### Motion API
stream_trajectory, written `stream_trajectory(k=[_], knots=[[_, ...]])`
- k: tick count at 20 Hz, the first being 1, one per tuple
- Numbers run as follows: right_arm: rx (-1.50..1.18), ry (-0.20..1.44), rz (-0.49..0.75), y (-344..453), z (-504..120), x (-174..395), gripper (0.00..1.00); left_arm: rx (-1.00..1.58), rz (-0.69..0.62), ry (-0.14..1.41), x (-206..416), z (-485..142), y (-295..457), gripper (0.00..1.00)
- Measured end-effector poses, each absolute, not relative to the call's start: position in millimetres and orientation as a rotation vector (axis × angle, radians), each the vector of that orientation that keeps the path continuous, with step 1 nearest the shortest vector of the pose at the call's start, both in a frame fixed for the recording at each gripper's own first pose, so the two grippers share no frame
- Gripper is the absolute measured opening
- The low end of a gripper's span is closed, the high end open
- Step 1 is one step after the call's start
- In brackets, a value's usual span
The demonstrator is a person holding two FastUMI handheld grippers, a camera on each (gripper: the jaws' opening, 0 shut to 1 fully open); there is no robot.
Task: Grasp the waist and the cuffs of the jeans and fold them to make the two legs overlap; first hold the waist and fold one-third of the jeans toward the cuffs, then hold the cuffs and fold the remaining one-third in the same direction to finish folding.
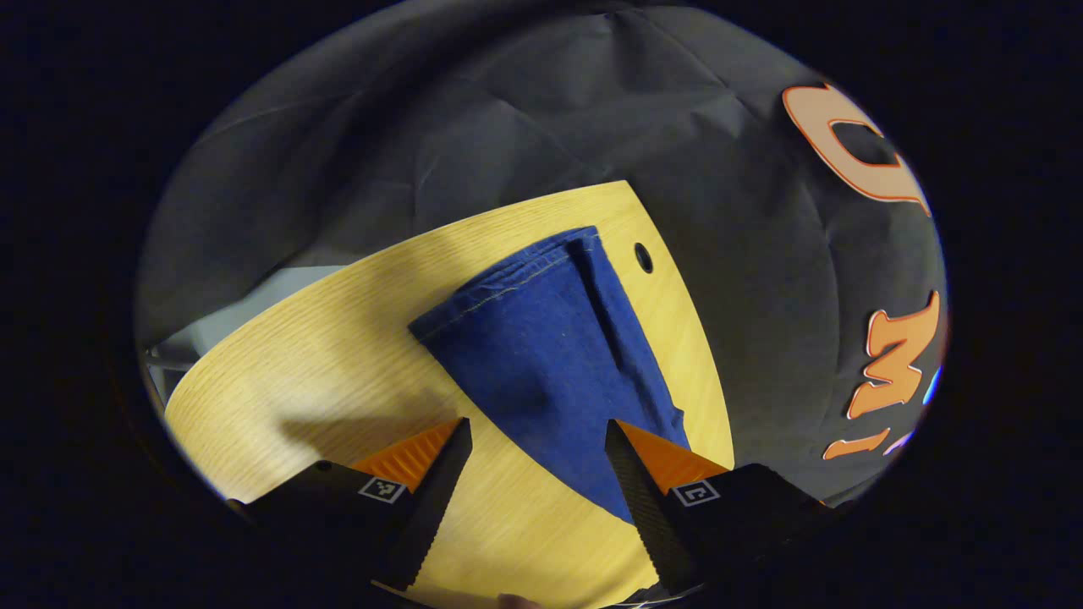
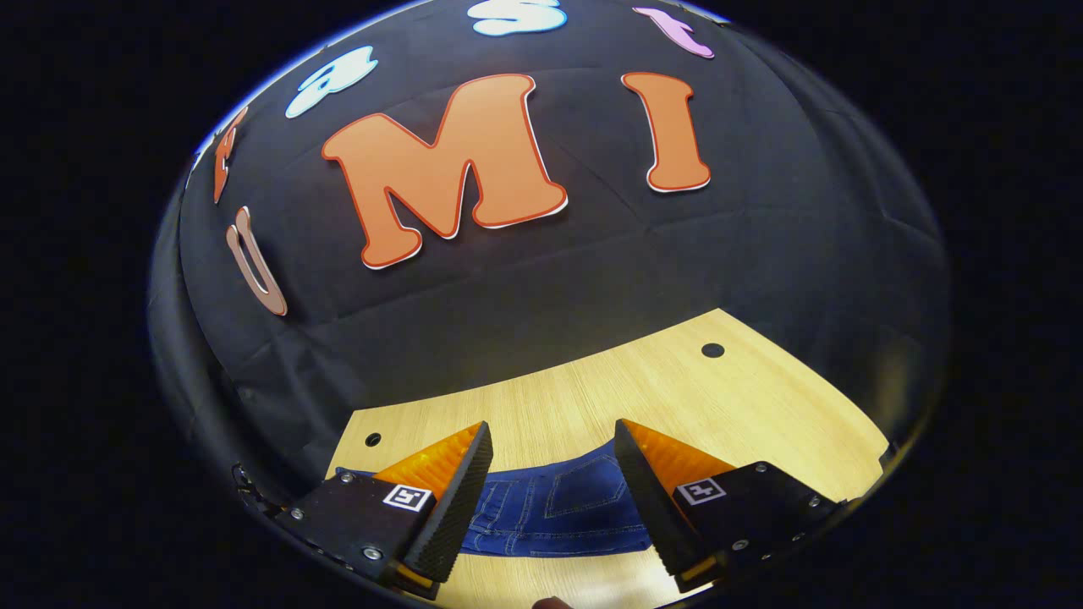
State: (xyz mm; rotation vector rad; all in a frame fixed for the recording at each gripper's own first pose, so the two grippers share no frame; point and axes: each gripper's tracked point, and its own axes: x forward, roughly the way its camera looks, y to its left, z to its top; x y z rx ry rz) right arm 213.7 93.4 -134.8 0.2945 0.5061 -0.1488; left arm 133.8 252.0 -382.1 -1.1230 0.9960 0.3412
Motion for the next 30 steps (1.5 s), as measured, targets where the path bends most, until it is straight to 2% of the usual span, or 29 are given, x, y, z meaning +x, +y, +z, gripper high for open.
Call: stream_trajectory(k=[6, 7, 16, 18, 19, 20, 21, 23, 30], knots=[[0.308, 0.502, -0.141, 98.6, -132.2, 211.1, 0.9, -1.286, 0.362, 0.918, 165.2, -389.7, 261.4, 0.94], [0.305, 0.504, -0.143, 100.0, -132.4, 210.6, 0.9, -1.308, 0.36, 0.903, 168.5, -389.8, 261.8, 0.89], [0.331, 0.508, -0.158, 87.6, -126.6, 198.2, 0.9, -1.286, 0.36, 0.806, 217.3, -405.1, 254.0, 0.87], [0.332, 0.506, -0.172, 79.5, -125.8, 195.7, 0.9, -1.27, 0.365, 0.817, 216.1, -413.5, 256.4, 0.7], [0.335, 0.506, -0.182, 75.1, -127.4, 194.9, 0.9, -1.289, 0.369, 0.836, 213.7, -417.5, 255.6, 0.56], [0.339, 0.511, -0.185, 73.2, -128.6, 193.8, 0.9, -1.318, 0.411, 0.858, 206.9, -419.9, 259.1, 0.49], [0.342, 0.519, -0.198, 69.1, -131.6, 192.4, 0.9, -1.355, 0.429, 0.832, 210.0, -413.3, 258.5, 0.12], [0.35, 0.522, -0.202, 67.8, -132.8, 192.7, 0.9, -1.336, 0.403, 0.818, 218.6, -420.8, 254.7, 0.06], [0.357, 0.515, -0.16, 62.7, -130.0, 200.7, 0.9, -1.224, 0.282, 0.686, 226.4, -342.2, 246.7, 0.06]])
